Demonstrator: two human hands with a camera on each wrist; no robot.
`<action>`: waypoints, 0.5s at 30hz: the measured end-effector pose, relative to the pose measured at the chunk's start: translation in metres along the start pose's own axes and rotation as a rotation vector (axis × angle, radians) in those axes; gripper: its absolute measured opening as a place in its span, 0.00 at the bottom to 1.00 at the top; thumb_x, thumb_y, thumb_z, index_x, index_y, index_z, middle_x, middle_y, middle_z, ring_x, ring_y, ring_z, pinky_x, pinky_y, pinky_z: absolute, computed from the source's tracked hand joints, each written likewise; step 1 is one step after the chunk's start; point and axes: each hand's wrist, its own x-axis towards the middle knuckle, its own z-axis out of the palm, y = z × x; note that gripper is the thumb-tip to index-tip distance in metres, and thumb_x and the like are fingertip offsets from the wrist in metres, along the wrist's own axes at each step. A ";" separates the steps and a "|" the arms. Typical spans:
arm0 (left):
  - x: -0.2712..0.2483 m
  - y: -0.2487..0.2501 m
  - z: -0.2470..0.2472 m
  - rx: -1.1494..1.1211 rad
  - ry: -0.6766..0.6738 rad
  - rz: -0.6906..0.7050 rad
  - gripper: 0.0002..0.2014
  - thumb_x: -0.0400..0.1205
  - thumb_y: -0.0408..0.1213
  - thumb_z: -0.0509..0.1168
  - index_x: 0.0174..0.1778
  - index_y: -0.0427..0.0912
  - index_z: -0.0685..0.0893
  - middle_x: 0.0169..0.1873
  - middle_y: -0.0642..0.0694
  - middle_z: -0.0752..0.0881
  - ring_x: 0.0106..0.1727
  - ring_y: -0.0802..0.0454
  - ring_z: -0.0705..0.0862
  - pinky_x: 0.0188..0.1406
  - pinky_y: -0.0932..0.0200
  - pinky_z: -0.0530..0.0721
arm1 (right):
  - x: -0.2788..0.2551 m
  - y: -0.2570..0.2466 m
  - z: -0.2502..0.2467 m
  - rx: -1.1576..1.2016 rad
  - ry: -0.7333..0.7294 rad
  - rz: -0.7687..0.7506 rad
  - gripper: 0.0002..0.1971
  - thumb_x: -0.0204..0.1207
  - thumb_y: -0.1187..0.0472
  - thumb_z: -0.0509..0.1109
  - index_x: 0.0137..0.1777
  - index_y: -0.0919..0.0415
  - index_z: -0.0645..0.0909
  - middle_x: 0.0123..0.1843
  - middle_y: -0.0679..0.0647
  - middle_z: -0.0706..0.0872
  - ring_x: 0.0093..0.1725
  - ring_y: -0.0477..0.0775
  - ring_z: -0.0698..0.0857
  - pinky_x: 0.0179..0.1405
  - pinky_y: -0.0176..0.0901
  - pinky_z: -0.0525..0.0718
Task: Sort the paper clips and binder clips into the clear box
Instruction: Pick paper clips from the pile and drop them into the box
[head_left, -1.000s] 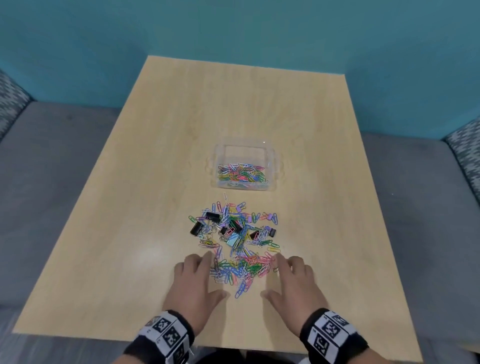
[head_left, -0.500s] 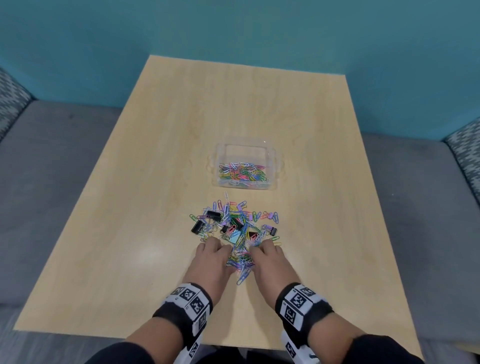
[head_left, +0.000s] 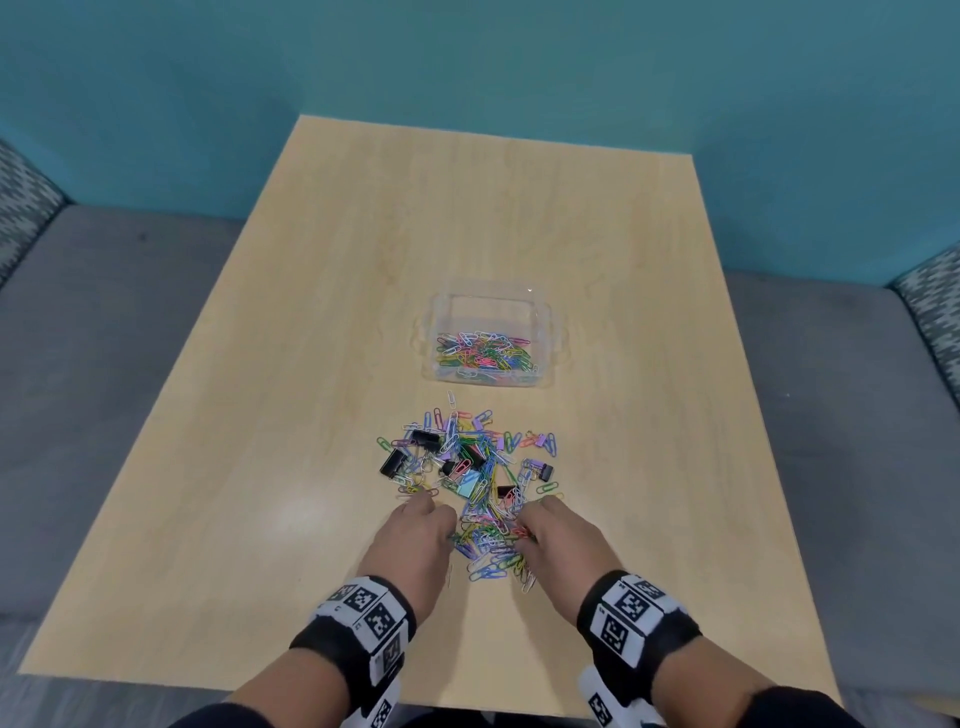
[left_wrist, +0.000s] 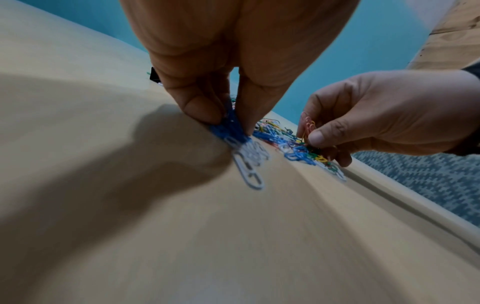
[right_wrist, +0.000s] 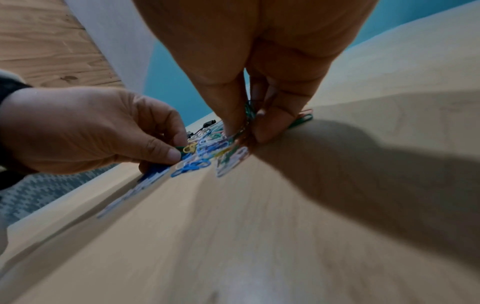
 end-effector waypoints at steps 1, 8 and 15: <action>0.000 0.000 -0.001 -0.003 -0.011 -0.008 0.04 0.77 0.32 0.64 0.39 0.44 0.76 0.45 0.46 0.76 0.45 0.42 0.79 0.39 0.54 0.77 | -0.001 0.001 -0.001 0.017 -0.001 0.003 0.03 0.80 0.57 0.64 0.49 0.55 0.75 0.46 0.48 0.74 0.45 0.54 0.78 0.42 0.45 0.74; 0.000 -0.007 -0.008 0.052 -0.083 -0.048 0.12 0.72 0.24 0.60 0.35 0.48 0.68 0.39 0.49 0.71 0.35 0.44 0.74 0.33 0.51 0.78 | 0.001 0.011 -0.007 0.061 -0.029 0.023 0.07 0.81 0.53 0.63 0.44 0.54 0.74 0.43 0.48 0.76 0.41 0.52 0.77 0.39 0.44 0.72; 0.006 -0.011 -0.014 0.105 -0.114 -0.052 0.12 0.71 0.24 0.57 0.35 0.47 0.65 0.39 0.48 0.70 0.35 0.46 0.72 0.32 0.55 0.70 | 0.005 0.018 -0.014 0.082 -0.062 0.017 0.10 0.82 0.50 0.60 0.44 0.55 0.74 0.44 0.49 0.77 0.42 0.53 0.78 0.43 0.46 0.76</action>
